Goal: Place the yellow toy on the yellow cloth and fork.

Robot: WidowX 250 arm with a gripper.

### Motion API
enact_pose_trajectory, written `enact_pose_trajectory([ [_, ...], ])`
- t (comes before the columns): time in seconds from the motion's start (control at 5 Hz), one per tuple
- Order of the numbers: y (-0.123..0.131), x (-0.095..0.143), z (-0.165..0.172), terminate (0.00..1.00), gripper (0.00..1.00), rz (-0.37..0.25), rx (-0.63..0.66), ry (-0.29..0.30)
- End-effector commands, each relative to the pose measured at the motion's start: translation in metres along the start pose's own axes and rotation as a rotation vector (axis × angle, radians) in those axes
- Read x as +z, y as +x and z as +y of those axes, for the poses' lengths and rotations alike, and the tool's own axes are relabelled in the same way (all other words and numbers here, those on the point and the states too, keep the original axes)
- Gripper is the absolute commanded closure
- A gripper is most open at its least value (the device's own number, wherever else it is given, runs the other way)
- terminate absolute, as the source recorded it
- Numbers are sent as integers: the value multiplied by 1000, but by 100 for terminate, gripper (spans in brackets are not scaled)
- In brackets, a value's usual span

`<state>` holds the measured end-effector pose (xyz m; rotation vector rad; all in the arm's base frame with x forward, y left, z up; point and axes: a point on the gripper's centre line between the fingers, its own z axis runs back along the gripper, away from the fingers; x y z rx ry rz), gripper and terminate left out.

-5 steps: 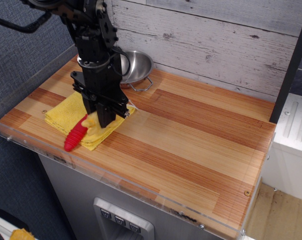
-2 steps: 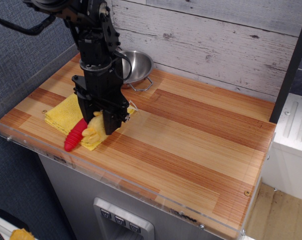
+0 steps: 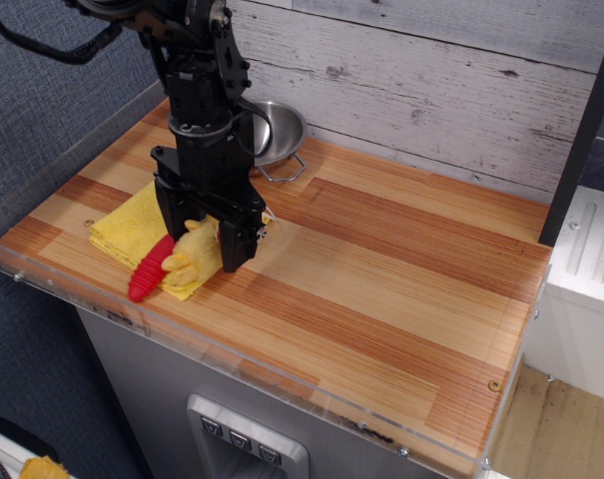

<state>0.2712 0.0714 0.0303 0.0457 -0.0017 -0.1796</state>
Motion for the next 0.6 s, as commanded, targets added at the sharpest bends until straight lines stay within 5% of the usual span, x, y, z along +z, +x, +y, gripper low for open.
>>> enact_pose_trajectory([
  [0.0,17,54,7,0,0,-135,-89,79],
  [0.4,32,117,0,0,0,-248,-219,183],
])
